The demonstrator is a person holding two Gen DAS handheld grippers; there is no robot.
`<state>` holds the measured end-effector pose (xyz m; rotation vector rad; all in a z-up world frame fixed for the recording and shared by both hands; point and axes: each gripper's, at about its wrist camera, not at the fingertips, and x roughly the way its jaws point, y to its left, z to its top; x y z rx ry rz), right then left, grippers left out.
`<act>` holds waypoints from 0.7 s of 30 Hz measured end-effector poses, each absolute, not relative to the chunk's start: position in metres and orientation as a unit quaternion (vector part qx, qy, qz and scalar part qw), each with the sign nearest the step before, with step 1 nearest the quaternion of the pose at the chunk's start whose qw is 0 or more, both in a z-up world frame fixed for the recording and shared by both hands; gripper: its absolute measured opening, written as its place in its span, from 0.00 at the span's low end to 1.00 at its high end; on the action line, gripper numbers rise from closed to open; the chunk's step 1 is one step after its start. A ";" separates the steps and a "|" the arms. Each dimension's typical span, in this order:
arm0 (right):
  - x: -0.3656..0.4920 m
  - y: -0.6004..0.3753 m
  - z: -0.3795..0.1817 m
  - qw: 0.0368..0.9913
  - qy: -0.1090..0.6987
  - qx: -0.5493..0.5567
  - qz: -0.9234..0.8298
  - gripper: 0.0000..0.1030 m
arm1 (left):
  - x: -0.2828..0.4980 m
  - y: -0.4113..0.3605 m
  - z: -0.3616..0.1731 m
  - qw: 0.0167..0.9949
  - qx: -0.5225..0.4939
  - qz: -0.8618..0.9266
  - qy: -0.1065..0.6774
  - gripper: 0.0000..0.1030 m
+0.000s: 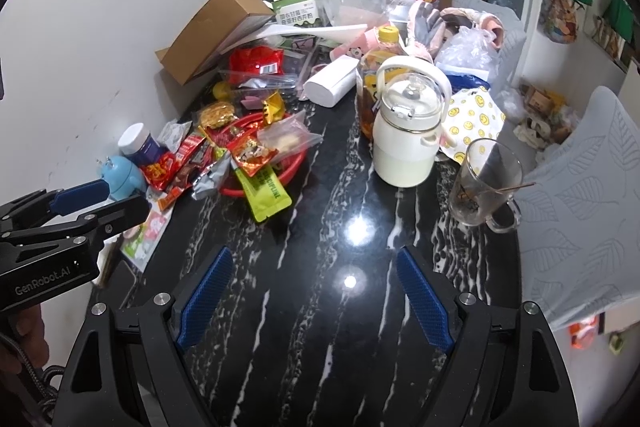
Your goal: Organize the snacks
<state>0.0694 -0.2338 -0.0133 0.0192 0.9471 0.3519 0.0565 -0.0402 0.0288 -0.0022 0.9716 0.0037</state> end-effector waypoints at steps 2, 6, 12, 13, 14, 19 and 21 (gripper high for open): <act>0.069 -0.234 -0.013 0.875 0.454 0.009 0.168 0.83 | 0.055 -0.040 0.029 0.885 0.000 0.003 0.466 0.60; 0.070 -0.234 -0.013 0.875 0.454 0.009 0.169 0.83 | 0.055 -0.041 0.029 0.885 0.000 0.002 0.466 0.60; 0.069 -0.233 -0.013 0.875 0.454 0.009 0.169 0.83 | 0.055 -0.040 0.029 0.884 -0.001 0.002 0.468 0.60; 0.069 -0.233 -0.013 0.875 0.454 0.009 0.169 0.83 | 0.054 -0.040 0.029 0.883 -0.002 0.002 0.469 0.60; 0.069 -0.233 -0.012 0.875 0.454 0.009 0.169 0.83 | 0.054 -0.040 0.029 0.883 -0.002 0.001 0.469 0.60; 0.069 -0.234 -0.012 0.875 0.453 0.008 0.169 0.83 | 0.054 -0.040 0.029 0.883 0.002 0.002 0.469 0.60; 0.068 -0.233 -0.012 0.875 0.453 0.008 0.169 0.83 | 0.054 -0.040 0.028 0.883 0.001 0.002 0.470 0.60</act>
